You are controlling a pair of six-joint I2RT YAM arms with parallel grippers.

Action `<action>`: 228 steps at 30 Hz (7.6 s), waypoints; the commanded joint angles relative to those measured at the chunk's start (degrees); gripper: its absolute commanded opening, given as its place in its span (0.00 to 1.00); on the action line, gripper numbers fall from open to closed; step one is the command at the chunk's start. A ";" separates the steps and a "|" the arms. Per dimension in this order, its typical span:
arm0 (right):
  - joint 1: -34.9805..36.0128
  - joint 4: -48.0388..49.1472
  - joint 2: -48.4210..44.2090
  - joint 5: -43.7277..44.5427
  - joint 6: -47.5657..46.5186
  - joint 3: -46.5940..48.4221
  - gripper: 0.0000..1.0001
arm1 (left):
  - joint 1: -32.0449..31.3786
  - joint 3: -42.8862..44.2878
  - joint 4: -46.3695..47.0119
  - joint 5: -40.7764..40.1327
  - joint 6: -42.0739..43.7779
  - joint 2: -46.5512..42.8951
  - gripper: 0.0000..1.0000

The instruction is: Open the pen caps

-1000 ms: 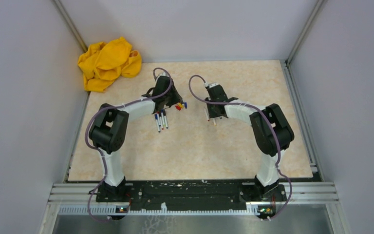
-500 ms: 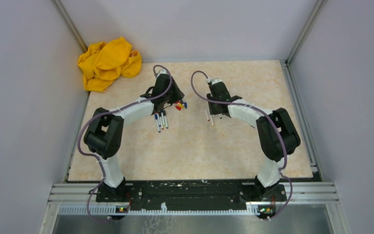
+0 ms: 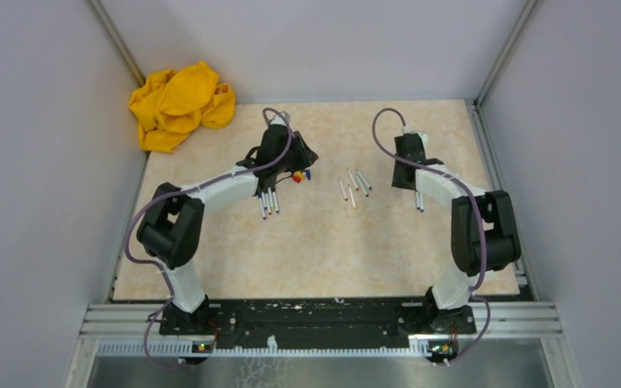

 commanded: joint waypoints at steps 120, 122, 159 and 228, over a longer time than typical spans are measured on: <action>16.93 8.03 -2.67 -31.21 0.10 6.99 0.00 | 0.70 -3.02 9.65 19.21 -8.06 1.50 0.00; 16.93 8.02 -2.14 -31.49 0.10 7.52 0.00 | 0.78 -3.62 10.09 18.67 -8.39 0.87 0.00; 16.80 -1.05 0.24 -6.52 -4.31 7.02 0.00 | 6.35 -0.36 -4.80 -0.30 -0.86 6.74 0.33; -7.76 -5.23 1.36 2.25 2.30 -2.35 0.49 | 1.08 0.71 -1.32 1.20 -2.14 1.22 0.47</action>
